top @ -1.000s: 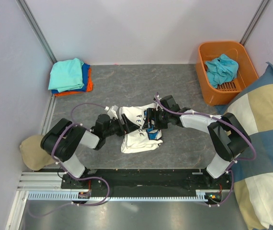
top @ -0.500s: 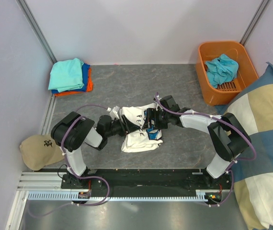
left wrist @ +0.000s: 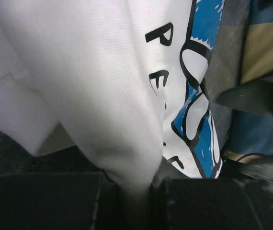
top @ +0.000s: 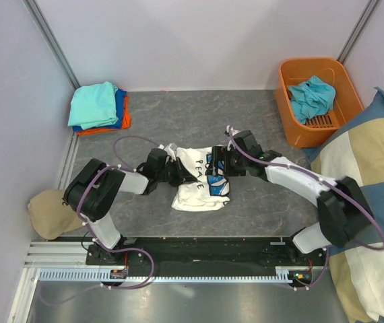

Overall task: Fold and stack the t-shirts
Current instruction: Neatly place the folded tshirt to the corner

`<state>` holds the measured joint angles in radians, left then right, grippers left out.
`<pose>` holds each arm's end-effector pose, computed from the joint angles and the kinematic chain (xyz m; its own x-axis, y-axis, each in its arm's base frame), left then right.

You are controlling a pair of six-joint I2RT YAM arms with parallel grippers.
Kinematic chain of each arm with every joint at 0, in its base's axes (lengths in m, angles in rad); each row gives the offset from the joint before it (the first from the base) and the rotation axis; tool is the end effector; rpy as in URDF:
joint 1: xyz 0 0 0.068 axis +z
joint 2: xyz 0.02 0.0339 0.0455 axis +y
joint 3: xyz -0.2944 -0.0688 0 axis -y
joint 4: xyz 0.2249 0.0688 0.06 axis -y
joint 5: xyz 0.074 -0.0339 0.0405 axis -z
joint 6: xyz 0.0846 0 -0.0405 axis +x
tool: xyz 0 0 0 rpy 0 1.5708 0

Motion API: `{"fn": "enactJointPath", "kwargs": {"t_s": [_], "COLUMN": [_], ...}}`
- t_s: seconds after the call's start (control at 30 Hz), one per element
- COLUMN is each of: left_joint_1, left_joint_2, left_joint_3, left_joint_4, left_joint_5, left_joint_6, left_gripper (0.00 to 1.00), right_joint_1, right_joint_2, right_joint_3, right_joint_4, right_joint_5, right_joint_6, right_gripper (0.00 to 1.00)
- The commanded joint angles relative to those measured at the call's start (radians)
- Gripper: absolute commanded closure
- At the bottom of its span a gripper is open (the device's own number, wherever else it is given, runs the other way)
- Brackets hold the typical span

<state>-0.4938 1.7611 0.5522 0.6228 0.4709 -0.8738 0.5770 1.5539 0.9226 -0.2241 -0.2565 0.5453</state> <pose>0.2776 -0.1930 0.1309 -0.8917 -0.2960 -0.3424 0.1113 0.5897 -0.7999 0.2684 0.2003 0.2059 -0.8869 0.0213 -0.4615 -0.2422 0.8291 0.5039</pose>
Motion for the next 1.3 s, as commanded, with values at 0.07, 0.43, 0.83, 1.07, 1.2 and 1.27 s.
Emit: {"fn": "enactJointPath", "kwargs": {"t_s": [0.07, 0.43, 0.83, 1.07, 1.2, 1.27], "left_joint_1": [0.02, 0.144, 0.242, 0.294, 0.325, 0.342], "left_joint_2": [-0.049, 0.3, 0.61, 0.594, 0.568, 0.567], "left_joint_3": [0.38, 1.227, 1.701, 1.735, 1.758, 1.811], "left_joint_4": [-0.794, -1.36, -1.493, -1.413, -1.347, -1.328], "left_joint_5": [-0.202, -0.552, -1.017, -1.092, -1.098, -1.074], "left_joint_6": [0.363, 0.743, 1.11, 1.199, 1.225, 1.211], "left_gripper": [0.98, 0.98, 0.98, 0.98, 0.98, 0.98], "right_joint_1": [-0.002, -0.002, -0.002, -0.002, -0.002, -0.002], "right_joint_2": [-0.222, -0.18, -0.057, 0.047, 0.083, 0.092], "right_joint_3": [0.055, -0.076, -0.076, -0.071, -0.067, -0.067], "right_joint_4": [-0.115, -0.009, 0.04, 0.078, 0.086, 0.091], "right_joint_5": [0.192, 0.089, 0.022, -0.036, -0.055, -0.061], "right_joint_6": [-0.067, -0.041, -0.048, -0.031, -0.024, -0.022], "right_gripper": [0.02, 0.02, 0.02, 0.02, 0.02, 0.02]}}
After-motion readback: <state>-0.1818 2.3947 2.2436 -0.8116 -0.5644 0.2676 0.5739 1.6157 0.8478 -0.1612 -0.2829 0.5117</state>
